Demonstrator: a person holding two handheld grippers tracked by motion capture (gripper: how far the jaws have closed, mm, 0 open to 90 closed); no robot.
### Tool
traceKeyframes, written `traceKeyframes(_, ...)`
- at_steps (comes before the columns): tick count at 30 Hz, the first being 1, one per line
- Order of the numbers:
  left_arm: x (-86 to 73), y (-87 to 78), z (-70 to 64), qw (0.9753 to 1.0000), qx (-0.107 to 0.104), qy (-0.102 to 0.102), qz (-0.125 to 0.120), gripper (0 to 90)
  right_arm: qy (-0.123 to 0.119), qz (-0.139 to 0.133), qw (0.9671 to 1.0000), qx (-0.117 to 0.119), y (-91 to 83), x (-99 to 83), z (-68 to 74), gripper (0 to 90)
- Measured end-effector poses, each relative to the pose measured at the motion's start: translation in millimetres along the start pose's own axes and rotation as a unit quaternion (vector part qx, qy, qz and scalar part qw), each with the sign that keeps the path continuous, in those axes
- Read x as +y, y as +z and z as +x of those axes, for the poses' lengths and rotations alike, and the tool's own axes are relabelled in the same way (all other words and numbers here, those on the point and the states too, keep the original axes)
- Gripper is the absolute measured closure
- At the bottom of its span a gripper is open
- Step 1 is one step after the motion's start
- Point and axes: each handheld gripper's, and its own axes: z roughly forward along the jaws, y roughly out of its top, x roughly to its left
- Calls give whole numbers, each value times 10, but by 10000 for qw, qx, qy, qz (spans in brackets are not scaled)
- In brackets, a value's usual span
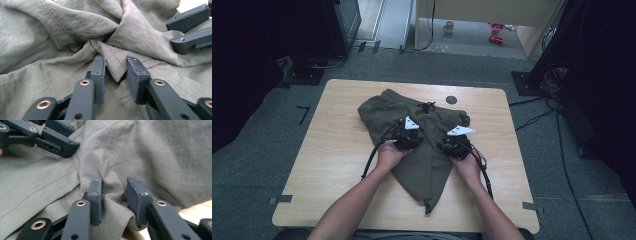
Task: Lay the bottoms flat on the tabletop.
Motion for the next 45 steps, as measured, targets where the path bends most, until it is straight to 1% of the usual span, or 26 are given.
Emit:
traceKeyframes(4,47,26,44,10000,19,-28,82,819,48,-134,9999,-39,26,-10,-40,662)
traceKeyframes(6,58,20,69,9999,-55,-79,129,867,65,-146,9999,-63,27,-11,-35,662)
traceKeyframes(7,65,12,76,9997,-90,-128,172,880,78,-148,9998,-79,26,-13,-31,661)
traceKeyframes(9,73,-38,73,9996,-116,-78,225,887,105,-151,9998,-116,14,-23,-26,659)
traceKeyframes(12,70,-190,58,9998,-145,69,135,889,101,-155,9997,-141,7,-30,-21,658)
traceKeyframes(14,54,-323,78,9998,-182,69,49,889,95,-158,9997,-145,3,-34,-32,658)
traceKeyframes(15,37,-393,91,9998,-187,42,-5,889,104,-149,9997,-150,1,-34,-32,658)
traceKeyframes(16,16,-465,108,9997,-225,-28,-39,889,103,-154,9997,-154,1,-35,-32,658)
traceKeyframes(17,-12,-539,122,9994,-287,-138,-119,889,102,-155,9997,-157,1,-35,-31,658)
traceKeyframes(18,-41,-610,128,9991,-316,-194,-194,889,110,-153,9997,-159,1,-35,-30,658)
traceKeyframes(21,-121,-800,127,9988,-300,-218,-327,889,125,-164,9996,-171,1,-36,-29,659)
traceKeyframes(23,-174,-920,126,9988,-235,-156,-388,889,123,-159,9997,-169,0,-35,-30,659)
traceKeyframes(25,-237,-1040,135,9985,-181,-175,-478,889,119,-159,9997,-171,0,-35,-30,660)
traceKeyframes(28,-352,-1207,158,9970,-131,-352,-670,889,109,-158,9996,-191,1,-33,-35,660)
traceKeyframes(31,-496,-1356,176,9958,-60,-496,-769,889,115,-162,9996,-217,3,-31,-52,660)
traceKeyframes(36,-732,-1619,266,9938,129,-751,-813,888,155,-150,9995,-225,2,-24,-102,661)
traceKeyframes(39,-828,-1755,328,9927,264,-835,-828,888,136,-135,9996,-228,7,-13,-125,662)
traceKeyframes(42,-926,-1838,368,9916,346,-946,-813,888,141,-137,9995,-228,21,1,-154,663)
traceKeyframes(45,-1028,-1887,394,9918,437,-981,-698,888,172,-132,9994,-283,34,19,-196,665)
